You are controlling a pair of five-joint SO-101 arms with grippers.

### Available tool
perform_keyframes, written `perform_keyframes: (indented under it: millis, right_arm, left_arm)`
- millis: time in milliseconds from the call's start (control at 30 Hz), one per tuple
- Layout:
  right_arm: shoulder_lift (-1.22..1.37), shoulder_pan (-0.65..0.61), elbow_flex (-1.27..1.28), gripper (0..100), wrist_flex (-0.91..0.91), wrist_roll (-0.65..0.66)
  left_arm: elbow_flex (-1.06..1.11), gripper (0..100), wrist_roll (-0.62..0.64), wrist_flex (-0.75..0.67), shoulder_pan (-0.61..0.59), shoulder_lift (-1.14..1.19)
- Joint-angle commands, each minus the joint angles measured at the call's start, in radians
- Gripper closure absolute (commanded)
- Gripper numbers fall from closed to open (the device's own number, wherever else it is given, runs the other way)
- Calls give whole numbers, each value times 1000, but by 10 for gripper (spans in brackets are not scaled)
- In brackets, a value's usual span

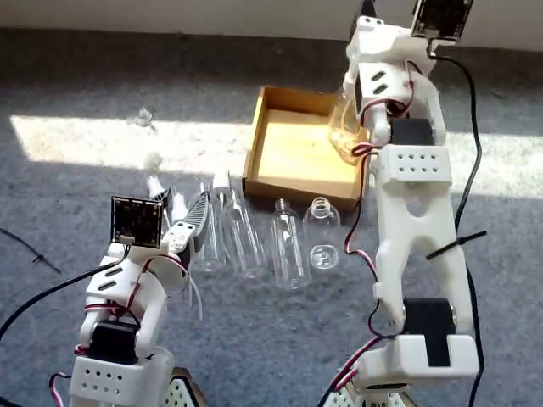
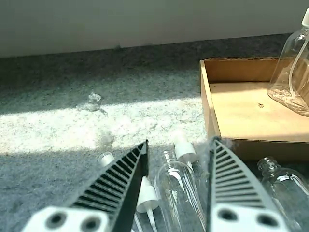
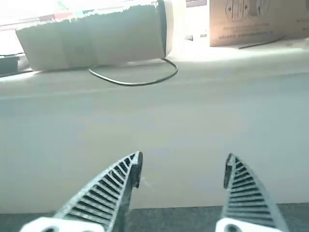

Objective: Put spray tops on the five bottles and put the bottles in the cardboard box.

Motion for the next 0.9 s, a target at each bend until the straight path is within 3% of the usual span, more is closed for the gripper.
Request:
perform_keyframes:
  millis: [0, 233, 367, 600, 767, 867]
  right_arm:
    - [-197, -13, -62, 771, 232, -9]
    - [-526, -45, 188, 771, 677, 2]
    - [-727, -87, 387, 771, 806, 133]
    - [-1098, -197, 829, 771, 805, 269]
    - [-1311, -259, 1125, 769, 680, 321]
    - [-1417, -289, 1314, 715, 587, 328]
  left_arm:
    - [-5, 804, -5, -26, -2, -12]
    - [-5, 804, -5, -26, -2, -12]
    - [-5, 804, -5, -25, -2, -12]
    - [-5, 804, -5, -25, -2, -12]
    - [-5, 804, -5, -25, -2, -12]
    - [-5, 804, -5, -25, -2, -12]
